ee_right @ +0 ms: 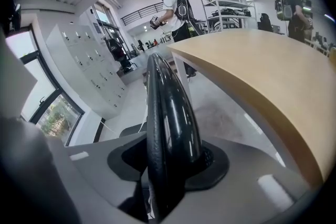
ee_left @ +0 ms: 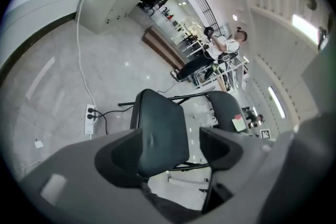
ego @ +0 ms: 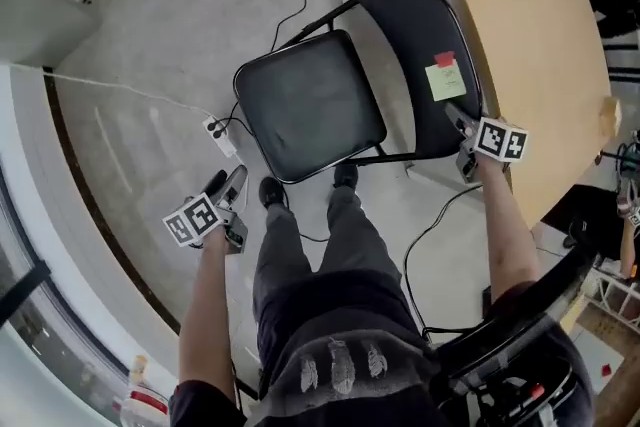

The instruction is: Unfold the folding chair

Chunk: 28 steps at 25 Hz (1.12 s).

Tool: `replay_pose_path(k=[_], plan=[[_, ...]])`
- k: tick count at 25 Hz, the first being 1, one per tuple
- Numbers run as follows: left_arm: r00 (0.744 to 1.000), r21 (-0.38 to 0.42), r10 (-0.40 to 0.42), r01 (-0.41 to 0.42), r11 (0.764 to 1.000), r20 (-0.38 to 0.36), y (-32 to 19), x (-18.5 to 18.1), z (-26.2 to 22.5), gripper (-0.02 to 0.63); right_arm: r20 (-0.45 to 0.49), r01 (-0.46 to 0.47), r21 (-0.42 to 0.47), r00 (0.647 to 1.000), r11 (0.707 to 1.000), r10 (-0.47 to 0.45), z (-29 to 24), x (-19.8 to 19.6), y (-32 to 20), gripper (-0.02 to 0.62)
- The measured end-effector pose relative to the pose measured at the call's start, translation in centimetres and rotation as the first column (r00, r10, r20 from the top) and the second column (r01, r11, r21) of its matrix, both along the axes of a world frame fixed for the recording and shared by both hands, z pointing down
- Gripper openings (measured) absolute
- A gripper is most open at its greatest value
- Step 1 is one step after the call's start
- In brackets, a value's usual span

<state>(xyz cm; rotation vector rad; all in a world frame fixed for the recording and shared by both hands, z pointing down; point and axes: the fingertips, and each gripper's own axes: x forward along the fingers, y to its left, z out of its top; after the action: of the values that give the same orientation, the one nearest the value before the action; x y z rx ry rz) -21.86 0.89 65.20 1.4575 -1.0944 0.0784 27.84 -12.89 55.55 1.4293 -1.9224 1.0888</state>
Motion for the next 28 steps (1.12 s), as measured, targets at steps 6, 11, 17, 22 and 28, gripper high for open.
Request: replay_pose_path(k=[6,11,17,22,28], plan=[[0.998,0.103,0.035,-0.041,0.994,0.060,-5.2,0.8,-5.5,0.331,0.007,-0.007,-0.019,1.000,1.000,0.007,1.3,0.7,-0.3,0.173],[0.989,0.174,0.097,-0.116,0.978,0.114,-7.9,4.3,-10.3,0.325,0.013,0.008,-0.031,1.000,0.999,-0.008,1.0,0.3,0.2,0.173],[0.972,0.184,0.142,-0.177,0.967,0.186,-8.3,11.2,-13.7,0.319,-0.015,0.106,-0.112,0.994,0.988,-0.109,2.0,-0.2,1.8,0.287],[0.942,0.194,0.186,-0.245,0.950,0.280,-8.2,16.4,-15.6,0.310,-0.059,0.138,-0.058,0.988,0.989,-0.141,-0.2,1.7,3.0,0.359],[0.925,0.230,0.122,-0.215,0.949,0.360,-8.0,18.6,-17.5,0.279,0.004,0.135,0.126,0.991,0.983,-0.136,-6.5,3.5,-0.6,0.383]])
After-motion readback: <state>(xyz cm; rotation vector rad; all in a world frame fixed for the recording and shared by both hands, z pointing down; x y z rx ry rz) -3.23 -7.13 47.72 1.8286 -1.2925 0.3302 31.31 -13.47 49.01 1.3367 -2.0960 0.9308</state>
